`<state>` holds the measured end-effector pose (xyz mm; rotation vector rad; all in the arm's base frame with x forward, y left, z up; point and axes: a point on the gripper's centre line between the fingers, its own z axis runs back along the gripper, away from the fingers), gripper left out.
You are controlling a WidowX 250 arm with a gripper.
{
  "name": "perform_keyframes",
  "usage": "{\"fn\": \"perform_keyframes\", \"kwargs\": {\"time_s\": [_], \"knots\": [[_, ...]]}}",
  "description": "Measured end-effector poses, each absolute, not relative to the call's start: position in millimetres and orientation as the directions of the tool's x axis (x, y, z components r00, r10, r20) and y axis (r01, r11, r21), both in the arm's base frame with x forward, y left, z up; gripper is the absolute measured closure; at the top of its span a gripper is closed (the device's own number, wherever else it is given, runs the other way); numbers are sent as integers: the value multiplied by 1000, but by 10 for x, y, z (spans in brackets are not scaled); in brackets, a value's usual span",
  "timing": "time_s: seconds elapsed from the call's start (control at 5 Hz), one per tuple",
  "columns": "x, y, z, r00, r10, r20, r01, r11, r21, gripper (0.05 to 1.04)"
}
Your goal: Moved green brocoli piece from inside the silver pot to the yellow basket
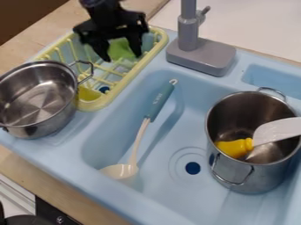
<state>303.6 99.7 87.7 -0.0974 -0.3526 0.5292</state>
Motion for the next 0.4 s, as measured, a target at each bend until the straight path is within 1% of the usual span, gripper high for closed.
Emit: {"fn": "perform_keyframes", "kwargs": {"time_s": [0.2,0.4], "knots": [[3030,975,719,819,506,271,-476,862,-173,342],[2999,981,680,815,526,243,-495,850,-179,275]]}}
